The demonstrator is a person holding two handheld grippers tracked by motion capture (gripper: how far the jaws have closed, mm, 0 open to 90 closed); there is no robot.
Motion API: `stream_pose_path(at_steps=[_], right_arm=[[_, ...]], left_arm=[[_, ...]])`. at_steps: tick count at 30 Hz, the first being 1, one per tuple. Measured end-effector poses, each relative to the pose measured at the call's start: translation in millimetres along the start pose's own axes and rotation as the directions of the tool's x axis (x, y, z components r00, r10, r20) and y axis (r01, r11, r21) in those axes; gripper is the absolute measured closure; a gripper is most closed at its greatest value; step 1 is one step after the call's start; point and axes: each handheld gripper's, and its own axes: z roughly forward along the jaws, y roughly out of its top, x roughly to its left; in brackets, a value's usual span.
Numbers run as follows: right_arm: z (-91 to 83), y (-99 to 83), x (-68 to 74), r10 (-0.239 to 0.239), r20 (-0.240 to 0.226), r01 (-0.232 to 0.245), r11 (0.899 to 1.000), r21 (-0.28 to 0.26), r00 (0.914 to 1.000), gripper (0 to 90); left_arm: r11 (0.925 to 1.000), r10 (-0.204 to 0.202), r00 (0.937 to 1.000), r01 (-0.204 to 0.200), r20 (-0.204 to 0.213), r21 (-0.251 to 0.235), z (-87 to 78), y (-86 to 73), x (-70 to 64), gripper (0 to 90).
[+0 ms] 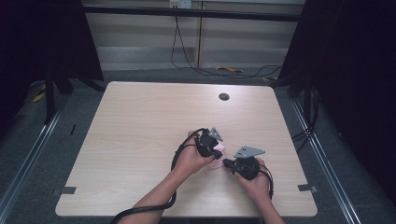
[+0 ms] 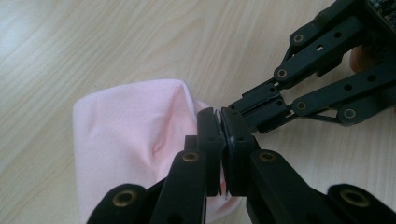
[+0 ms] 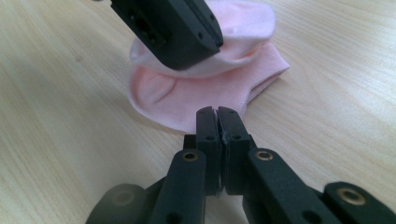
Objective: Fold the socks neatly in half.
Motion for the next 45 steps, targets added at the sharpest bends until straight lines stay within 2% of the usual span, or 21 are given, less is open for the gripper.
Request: stream_pose_path(at_steps=[11, 15, 19, 24, 25, 31, 33, 35, 36, 38, 42, 45], right_arm=[[-0.1, -0.1, 0.1, -0.001, 0.001, 0.001, 1.000, 0.000, 1.0000, 88.2], [-0.1, -0.1, -0.1, 0.000, 0.001, 0.000, 1.000, 0.000, 1.0000, 88.2], [0.1, -0.1, -0.2, 0.000, -0.002, 0.000, 1.000, -0.001, 1.0000, 88.2], [-0.1, -0.1, -0.1, -0.001, 0.001, 0.001, 1.000, 0.000, 1.0000, 88.1], [0.0, -0.1, 0.0, -0.001, 0.001, 0.001, 1.000, -0.001, 1.0000, 88.2], [0.0, -0.1, 0.0, -0.001, 0.001, 0.001, 1.000, -0.001, 1.0000, 88.2], [-0.1, -0.1, 0.1, -0.002, 0.002, 0.002, 1.000, 0.000, 1.0000, 88.1], [-0.1, -0.1, 0.1, -0.002, 0.002, 0.002, 1.000, 0.000, 1.0000, 88.2], [-0.1, -0.1, 0.1, -0.002, 0.002, 0.002, 1.000, 0.000, 1.0000, 88.2], [-0.1, -0.1, 0.0, -0.001, 0.001, 0.001, 1.000, -0.001, 1.0000, 88.2], [0.1, -0.1, -0.4, 0.000, -0.003, 0.000, 1.000, -0.001, 1.0000, 88.1], [0.1, -0.1, -0.3, 0.000, -0.001, 0.000, 1.000, -0.001, 1.0000, 88.1]], left_arm=[[0.9999, 0.011, 0.9999, -0.011, 0.001, 0.001, 4.9, -2.6, -1.7, 86.5], [0.9998, 0.000, 1.0000, 0.000, 0.007, -0.019, 2.4, -2.3, -2.3, 82.7], [0.9991, -0.016, 0.9999, 0.016, -0.004, -0.040, -4.4, -0.4, -1.3, 73.6], [0.9976, -0.034, 0.9994, 0.034, -0.007, -0.061, -9.4, -0.5, 1.8, 73.3], [0.9980, -0.035, 0.9993, 0.035, -0.011, -0.053, -9.1, -0.9, 2.0, 72.6], [0.9952, -0.072, 0.9974, 0.072, 0.001, -0.067, -0.2, -1.8, 2.2, 70.8], [0.9977, -0.055, 0.9984, 0.055, -0.010, -0.040, 2.6, -0.3, 1.9, 72.6], [0.9980, -0.054, 0.9985, 0.054, -0.011, -0.031, 3.9, -0.2, 2.0, 78.6], [0.9974, -0.070, 0.9975, 0.070, 0.005, -0.020, 4.5, -0.2, 2.1, 82.6], [0.9979, -0.064, 0.9979, 0.064, 0.005, -0.005, 4.5, -0.1, 1.9, 87.2], [0.9977, -0.067, 0.9977, 0.067, 0.007, 0.006, 0.8, -0.1, 2.1, 88.5], [0.9979, -0.063, 0.9979, 0.064, 0.008, -0.010, -7.9, 0.7, 2.2, 88.6]])
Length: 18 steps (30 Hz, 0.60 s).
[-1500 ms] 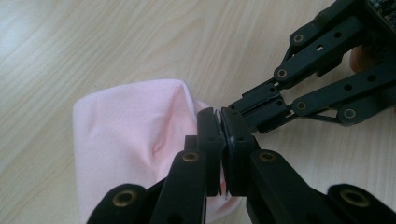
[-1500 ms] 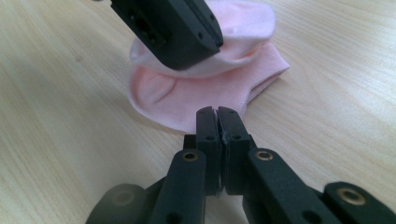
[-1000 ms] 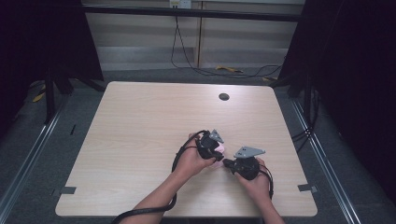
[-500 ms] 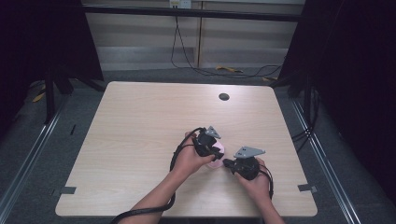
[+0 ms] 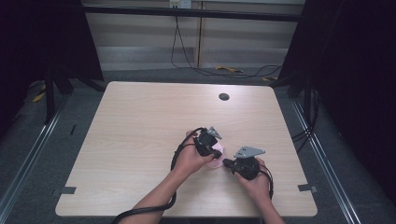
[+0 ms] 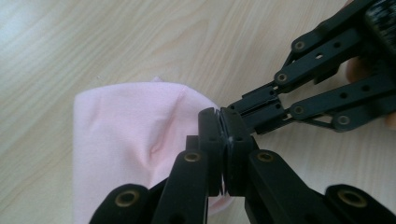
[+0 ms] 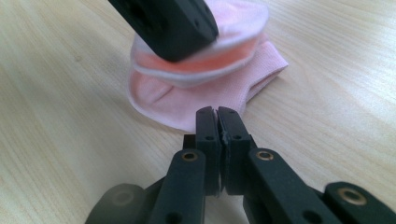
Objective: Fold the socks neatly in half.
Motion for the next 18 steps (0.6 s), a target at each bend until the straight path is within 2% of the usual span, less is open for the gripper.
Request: stream_pose_path(at_steps=[3, 6, 12, 13, 18], right_arm=[[0.1, 0.1, -0.3, 0.001, -0.001, -0.001, 1.000, 0.000, 1.0000, 88.1], [0.3, 0.2, -0.3, 0.003, 0.001, -0.003, 1.000, 0.000, 1.0000, 88.2], [0.4, 0.3, 0.0, 0.004, 0.003, -0.004, 1.000, 0.000, 1.0000, 88.2], [0.4, 0.3, 0.0, 0.004, 0.002, -0.004, 1.000, 0.000, 1.0000, 88.2], [0.3, 0.3, -0.1, 0.003, 0.002, -0.003, 1.000, 0.000, 1.0000, 88.2]], left_arm=[[1.0000, 0.002, 1.0000, -0.002, -0.001, -0.006, -8.4, 0.1, -0.6, 88.6], [0.9999, -0.003, 1.0000, 0.003, 0.005, -0.012, -8.6, -3.0, -0.6, 88.5], [1.0000, -0.005, 0.9998, 0.005, 0.018, 0.005, 5.9, -7.9, -2.1, 88.4], [0.9998, -0.005, 0.9998, 0.005, 0.019, 0.020, 11.7, -8.3, -3.4, 88.4], [0.9995, 0.001, 0.9997, -0.002, 0.023, 0.031, 16.1, -8.4, -3.8, 88.3]])
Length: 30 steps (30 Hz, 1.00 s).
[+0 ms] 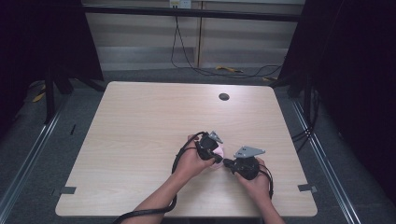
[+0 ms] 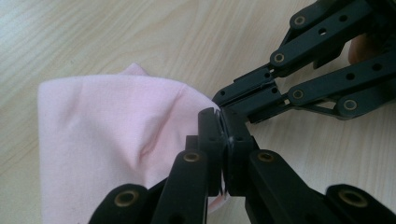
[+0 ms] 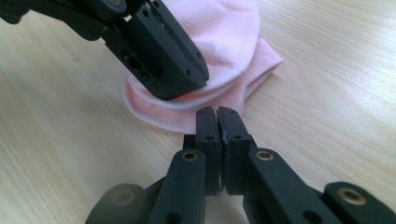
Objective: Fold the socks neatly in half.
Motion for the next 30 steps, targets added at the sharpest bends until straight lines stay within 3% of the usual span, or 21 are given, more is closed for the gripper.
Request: stream_pose_path(at_steps=[4, 8, 9, 10, 11, 15, 19, 23, 25, 27, 30], right_arm=[[0.1, 0.0, -0.5, 0.001, -0.002, -0.001, 1.000, -0.001, 1.0000, 88.2], [0.0, 0.0, -0.2, -0.001, -0.001, 0.001, 1.000, 0.000, 1.0000, 88.2], [0.1, 0.0, -0.2, -0.002, -0.001, 0.002, 1.000, -0.001, 1.0000, 88.2], [0.1, 0.0, -0.2, -0.001, -0.001, 0.001, 1.000, -0.001, 1.0000, 88.2], [0.1, 0.0, -0.1, -0.001, -0.001, 0.001, 1.000, -0.001, 1.0000, 88.2], [0.2, 0.0, -0.4, 0.000, -0.002, 0.000, 1.000, -0.002, 1.0000, 88.2], [0.1, 0.0, -0.3, 0.000, -0.002, 0.000, 1.000, -0.001, 1.0000, 88.2], [0.1, 0.0, -0.4, 0.002, -0.003, -0.002, 1.000, -0.001, 1.0000, 88.2], [0.3, -0.1, -0.9, 0.001, -0.004, -0.001, 1.000, -0.002, 1.0000, 88.2], [0.2, 0.0, -0.5, 0.002, -0.003, -0.002, 1.000, -0.001, 1.0000, 88.2], [0.1, 0.0, -0.3, 0.000, -0.002, 0.000, 1.000, 0.000, 1.0000, 88.2]], left_arm=[[0.9998, 0.006, 1.0000, -0.006, -0.007, -0.019, -6.4, 1.0, 0.2, 84.7], [0.9970, -0.004, 0.9999, 0.003, -0.015, -0.077, -18.3, 3.9, 1.4, 77.0], [0.9937, -0.014, 0.9999, 0.013, -0.003, -0.111, -25.0, 5.6, 4.0, 73.2], [0.9937, -0.014, 0.9999, 0.013, -0.003, -0.111, -25.0, 5.6, 4.0, 72.0], [0.9918, -0.006, 0.9997, 0.002, -0.025, -0.128, -30.2, 6.8, 5.0, 70.1], [0.9868, -0.030, 0.9987, 0.024, -0.041, -0.160, -36.8, 6.9, 11.9, 71.4], [0.9887, -0.051, 0.9972, 0.042, -0.056, -0.144, -32.7, 0.8, 21.9, 76.1], [0.9883, -0.047, 0.9961, 0.035, -0.075, -0.148, -26.2, -2.5, 22.4, 77.9], [0.9938, -0.021, 0.9950, 0.010, -0.098, -0.111, -19.4, -2.9, 21.5, 79.6], [0.9954, -0.026, 0.9954, 0.018, -0.092, -0.094, -14.2, -4.5, 21.4, 80.9], [0.9990, 0.005, 0.9954, -0.009, -0.096, -0.045, -6.7, -7.9, 17.3, 82.1]])
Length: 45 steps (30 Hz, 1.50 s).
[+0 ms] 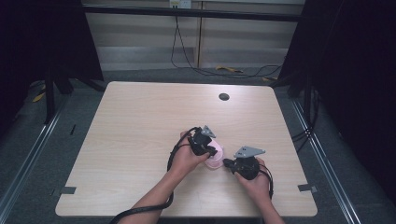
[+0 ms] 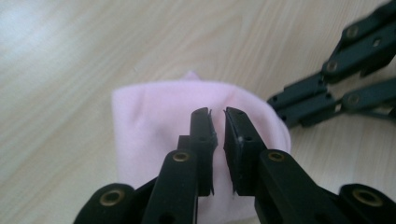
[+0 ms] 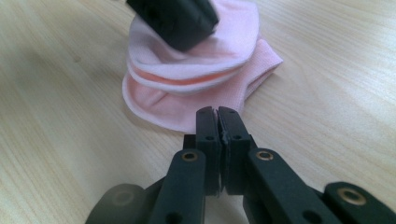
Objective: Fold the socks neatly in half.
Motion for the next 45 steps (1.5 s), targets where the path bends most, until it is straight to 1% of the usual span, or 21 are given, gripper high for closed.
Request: stream_pose_path(at_steps=[1, 6, 8, 9, 10, 12, 18, 20, 21, 22, 28, 30, 32, 33, 34, 37, 38, 39, 40, 43, 45], right_arm=[[0.0, 0.0, -0.1, 0.000, 0.000, 0.000, 1.000, 0.000, 1.0000, 88.2], [0.0, 0.0, 0.2, -0.001, 0.001, 0.001, 1.000, 0.000, 1.0000, 88.2], [0.0, 0.0, 0.3, -0.002, 0.002, 0.002, 1.000, 0.001, 1.0000, 88.2], [0.0, 0.0, 0.2, -0.002, 0.002, 0.002, 1.000, 0.000, 1.0000, 88.2], [0.0, 0.0, 0.1, -0.001, 0.001, 0.001, 1.000, 0.000, 1.0000, 88.2], [0.0, 0.0, 0.0, 0.000, 0.000, 0.000, 1.000, 0.000, 1.0000, 88.2], [0.0, 0.0, 0.1, 0.000, 0.001, 0.000, 1.000, 0.000, 1.0000, 88.2], [0.0, 0.0, 0.2, -0.001, 0.002, 0.001, 1.000, 0.000, 1.0000, 88.2], [0.1, 0.0, 0.0, -0.001, 0.001, 0.001, 1.000, 0.000, 1.0000, 88.2], [0.1, 0.0, -0.1, -0.001, 0.001, 0.001, 1.000, 0.000, 1.0000, 88.2], [0.1, 0.0, -0.2, 0.003, 0.002, -0.003, 1.000, 0.000, 1.0000, 88.2], [0.1, 0.0, -0.3, 0.001, 0.002, -0.001, 1.000, 0.000, 1.0000, 88.2], [0.1, 0.0, -0.3, 0.001, 0.002, -0.001, 1.000, -0.001, 1.0000, 88.2], [0.1, 0.0, -0.3, 0.000, 0.002, 0.000, 1.000, -0.001, 1.0000, 88.2], [0.2, 0.1, -0.2, 0.000, 0.003, 0.000, 1.000, -0.001, 1.0000, 88.2], [0.3, 0.1, -0.1, -0.002, 0.004, 0.002, 1.000, -0.001, 1.0000, 88.2], [0.2, 0.1, -0.1, -0.002, 0.004, 0.002, 1.000, -0.001, 1.0000, 88.2], [0.2, 0.1, 0.0, -0.001, 0.004, 0.001, 1.000, -0.001, 1.0000, 88.2], [0.2, 0.1, 0.0, -0.001, 0.004, 0.001, 1.000, -0.001, 1.0000, 88.2], [0.2, 0.1, -0.3, 0.001, 0.003, -0.001, 1.000, -0.001, 1.0000, 87.9], [0.2, 0.1, -0.1, 0.002, 0.005, -0.002, 1.000, -0.001, 1.0000, 87.4]], left_arm=[[1.0000, 0.001, 1.0000, -0.001, 0.001, -0.003, 1.9, -1.2, -1.0, 82.0], [0.9990, 0.045, 0.9989, -0.045, -0.014, 0.005, 10.7, -6.9, -2.7, 76.2], [0.9991, 0.043, 0.9989, -0.043, -0.019, -0.003, 11.3, -7.1, -4.3, 74.8], [0.9985, 0.054, 0.9982, -0.054, -0.025, -0.004, 11.4, -7.5, -6.0, 74.8], [0.9969, 0.078, 0.9965, -0.078, -0.029, 0.006, 11.0, -7.8, -8.7, 70.6], [0.9970, 0.078, 0.9966, -0.078, -0.027, 0.003, 11.2, -8.4, -11.4, 66.3], [0.9961, 0.088, 0.9956, -0.088, -0.031, -0.004, 11.7, -9.5, -14.8, 61.7], [0.9965, 0.083, 0.9961, -0.083, -0.030, -0.004, 11.8, -9.5, -15.3, 59.1], [0.9975, 0.070, 0.9971, -0.070, -0.029, -0.012, 13.0, -9.1, -17.3, 56.5], [0.9961, 0.088, 0.9958, -0.088, -0.025, 0.007, 12.3, -8.1, -16.8, 54.8], [0.9955, 0.094, 0.9950, -0.094, -0.032, 0.005, 12.7, -7.4, -17.5, 50.3], [0.9973, 0.072, 0.9971, -0.073, -0.024, -0.012, 13.1, -8.6, -19.0, 44.0], [0.9974, 0.070, 0.9973, -0.070, -0.020, -0.013, 13.2, -8.8, -19.2, 36.8], [0.9974, 0.072, 0.9973, -0.072, -0.016, 0.000, 14.3, -9.0, -20.8, 36.8], [0.9955, 0.095, 0.9952, -0.094, -0.026, 0.009, 15.2, -9.4, -22.7, 29.8], [0.9967, 0.081, 0.9965, -0.081, -0.016, 0.004, 13.8, -8.7, -23.8, 29.1], [0.9977, 0.066, 0.9977, -0.067, -0.011, -0.010, 13.0, -8.4, -25.0, 28.9], [0.9963, 0.086, 0.9963, -0.086, -0.007, -0.006, 9.5, -7.2, -24.2, 28.8], [0.9963, 0.086, 0.9963, -0.086, -0.007, -0.006, 9.5, -7.2, -24.2, 28.3], [0.9960, 0.072, 0.9974, -0.072, 0.001, -0.053, -3.4, -3.2, -23.4, 28.1], [0.9944, 0.071, 0.9970, -0.073, -0.031, -0.076, -11.5, -1.4, -21.2, 27.9]])
